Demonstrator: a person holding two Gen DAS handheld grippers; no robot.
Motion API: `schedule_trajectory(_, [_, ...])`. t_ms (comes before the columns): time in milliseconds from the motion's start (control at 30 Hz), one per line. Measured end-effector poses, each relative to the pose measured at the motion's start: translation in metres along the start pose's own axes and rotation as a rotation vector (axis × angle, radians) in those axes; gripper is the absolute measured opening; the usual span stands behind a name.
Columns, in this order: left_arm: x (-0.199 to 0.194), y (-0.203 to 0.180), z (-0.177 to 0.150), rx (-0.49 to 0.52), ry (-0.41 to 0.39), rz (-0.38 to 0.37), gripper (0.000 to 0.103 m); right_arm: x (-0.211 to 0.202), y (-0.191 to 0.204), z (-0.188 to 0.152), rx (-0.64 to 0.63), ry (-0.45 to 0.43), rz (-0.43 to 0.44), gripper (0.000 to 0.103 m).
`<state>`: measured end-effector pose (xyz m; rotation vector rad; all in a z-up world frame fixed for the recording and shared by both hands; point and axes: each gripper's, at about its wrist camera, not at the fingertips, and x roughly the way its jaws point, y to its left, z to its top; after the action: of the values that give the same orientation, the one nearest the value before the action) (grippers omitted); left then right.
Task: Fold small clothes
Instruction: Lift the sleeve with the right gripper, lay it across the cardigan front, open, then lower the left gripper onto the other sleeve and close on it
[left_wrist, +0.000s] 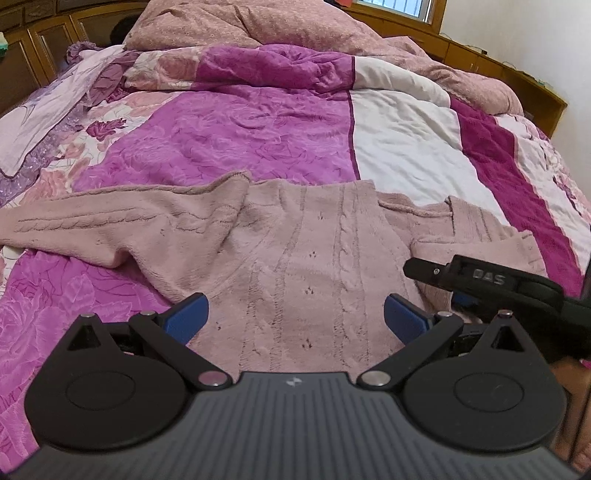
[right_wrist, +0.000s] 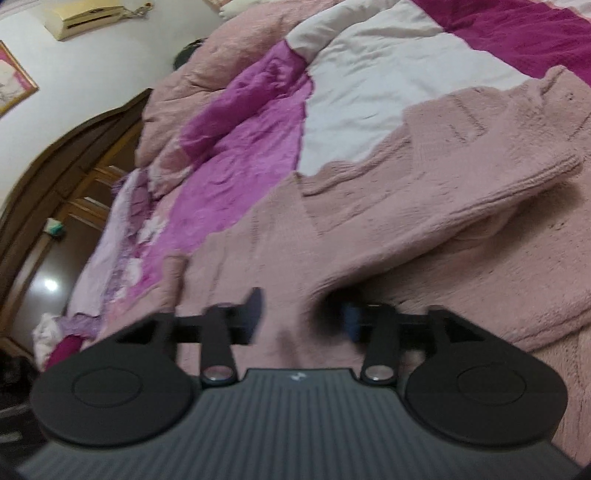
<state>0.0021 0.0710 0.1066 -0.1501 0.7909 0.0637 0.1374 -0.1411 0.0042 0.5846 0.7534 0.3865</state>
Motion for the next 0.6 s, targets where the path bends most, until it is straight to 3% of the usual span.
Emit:
schedule_trajectory(33, [0.000, 0.000, 0.001, -0.002, 0.000, -0.004, 0.103, -0.004, 0.003, 0.000, -0.003, 0.004, 0.010, 0.065])
schedule_trajectory(133, [-0.002, -0.006, 0.003, 0.013, -0.010, -0.015, 0.103, -0.023, 0.010, -0.002, -0.036, 0.019, 0.010, 0.069])
schedule_trajectory(333, [-0.003, -0.026, 0.007, 0.081, -0.024, -0.018, 0.103, -0.066, 0.002, -0.006, -0.102, 0.035, -0.051, 0.069])
schedule_trajectory(500, [0.003, -0.049, 0.008, 0.117, -0.025, -0.099, 0.103, -0.106, -0.020, 0.008, -0.087, -0.061, -0.128, 0.069])
schedule_trajectory(600, [0.016, -0.062, 0.007, 0.091, 0.013, -0.171, 0.103, -0.122, -0.041, 0.021, -0.038, -0.128, -0.176, 0.069])
